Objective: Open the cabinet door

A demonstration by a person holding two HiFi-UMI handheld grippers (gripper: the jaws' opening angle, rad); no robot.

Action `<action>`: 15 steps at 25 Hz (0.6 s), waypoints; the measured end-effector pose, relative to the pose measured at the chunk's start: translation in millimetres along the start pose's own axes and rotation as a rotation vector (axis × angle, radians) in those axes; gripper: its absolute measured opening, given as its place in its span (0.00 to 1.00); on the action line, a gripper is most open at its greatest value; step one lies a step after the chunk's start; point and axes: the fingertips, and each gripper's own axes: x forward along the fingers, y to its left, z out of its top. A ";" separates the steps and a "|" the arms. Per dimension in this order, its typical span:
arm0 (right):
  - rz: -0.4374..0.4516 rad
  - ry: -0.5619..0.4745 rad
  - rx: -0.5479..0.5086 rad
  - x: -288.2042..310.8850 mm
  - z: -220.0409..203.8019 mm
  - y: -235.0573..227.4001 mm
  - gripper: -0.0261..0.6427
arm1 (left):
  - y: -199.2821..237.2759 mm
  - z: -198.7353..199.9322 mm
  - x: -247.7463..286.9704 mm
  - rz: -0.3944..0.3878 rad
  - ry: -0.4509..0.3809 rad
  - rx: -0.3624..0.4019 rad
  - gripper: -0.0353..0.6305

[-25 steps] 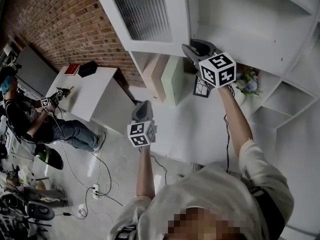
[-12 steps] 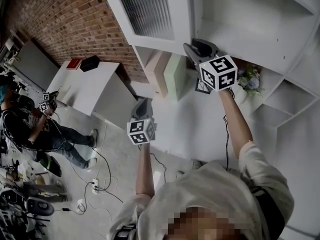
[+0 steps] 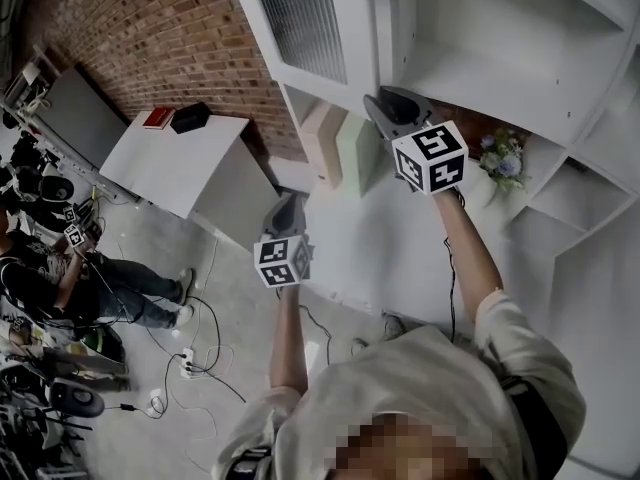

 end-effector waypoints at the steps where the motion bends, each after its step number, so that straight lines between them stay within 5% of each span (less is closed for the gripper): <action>1: 0.000 0.001 -0.002 -0.1 0.7 3.0 0.19 | 0.8 0.0 -2.7 0.003 0.001 0.000 0.09; 15: 0.024 -0.002 -0.032 -6.7 10.8 45.8 0.18 | 18.9 4.9 -33.3 0.061 -0.011 0.008 0.09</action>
